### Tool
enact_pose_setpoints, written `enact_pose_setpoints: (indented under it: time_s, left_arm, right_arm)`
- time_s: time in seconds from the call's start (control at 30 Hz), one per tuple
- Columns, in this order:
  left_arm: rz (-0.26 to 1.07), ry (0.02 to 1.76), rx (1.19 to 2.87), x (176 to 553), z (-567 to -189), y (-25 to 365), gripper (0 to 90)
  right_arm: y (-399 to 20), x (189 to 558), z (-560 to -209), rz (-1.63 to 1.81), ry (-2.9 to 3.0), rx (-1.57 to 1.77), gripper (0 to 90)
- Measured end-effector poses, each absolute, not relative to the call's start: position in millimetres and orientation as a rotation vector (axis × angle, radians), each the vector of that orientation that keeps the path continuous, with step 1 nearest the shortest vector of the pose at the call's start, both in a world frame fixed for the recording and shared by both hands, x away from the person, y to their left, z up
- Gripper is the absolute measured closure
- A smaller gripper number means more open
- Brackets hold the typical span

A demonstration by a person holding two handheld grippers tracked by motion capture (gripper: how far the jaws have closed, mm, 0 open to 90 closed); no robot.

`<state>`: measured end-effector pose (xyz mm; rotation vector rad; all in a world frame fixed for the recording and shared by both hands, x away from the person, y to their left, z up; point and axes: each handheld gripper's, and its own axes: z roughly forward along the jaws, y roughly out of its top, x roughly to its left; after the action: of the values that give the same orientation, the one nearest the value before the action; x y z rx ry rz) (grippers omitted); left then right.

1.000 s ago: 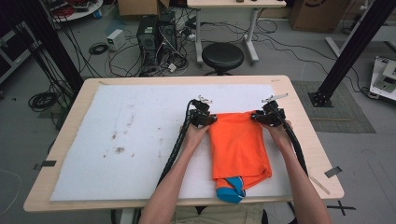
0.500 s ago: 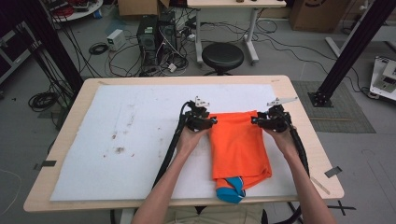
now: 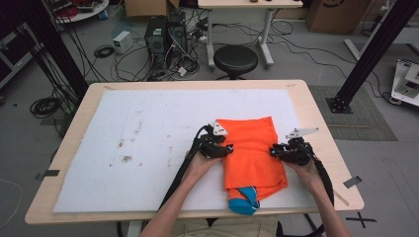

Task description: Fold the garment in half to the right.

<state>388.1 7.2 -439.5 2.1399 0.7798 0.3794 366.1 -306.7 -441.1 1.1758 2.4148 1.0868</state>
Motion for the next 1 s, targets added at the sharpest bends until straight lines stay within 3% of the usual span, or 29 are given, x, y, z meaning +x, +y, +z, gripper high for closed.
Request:
enact_pose_setpoints:
  time_s: [0.07, 0.2, 0.37, 0.6, 0.87, 1.0]
  left_arm:
    - [0.379, 0.78, 2.144, 388, -441, 6, 57.9]
    - [0.343, 0.779, 2.073, 379, -430, 13, 54.7]
    - [0.23, 0.666, 2.014, 350, -422, 16, 53.9]
    - [0.24, 0.622, 2.09, 329, -439, 11, 53.2]
    - [0.297, 0.615, 2.13, 323, -444, 13, 55.8]
    - [0.272, 0.609, 2.11, 324, -447, 17, 56.3]
  right_arm:
    - [-312, 363, -442, 1.11, 2.401, 1.199, 69.8]
    - [-312, 358, -436, 1.097, 2.377, 1.214, 58.5]
    - [-300, 333, -423, 1.21, 2.37, 1.124, 55.6]
    - [-282, 307, -434, 1.141, 2.483, 1.018, 60.2]
    - [-303, 296, -443, 1.17, 2.486, 1.063, 70.8]
    - [-315, 291, -445, 1.194, 2.465, 1.104, 71.2]
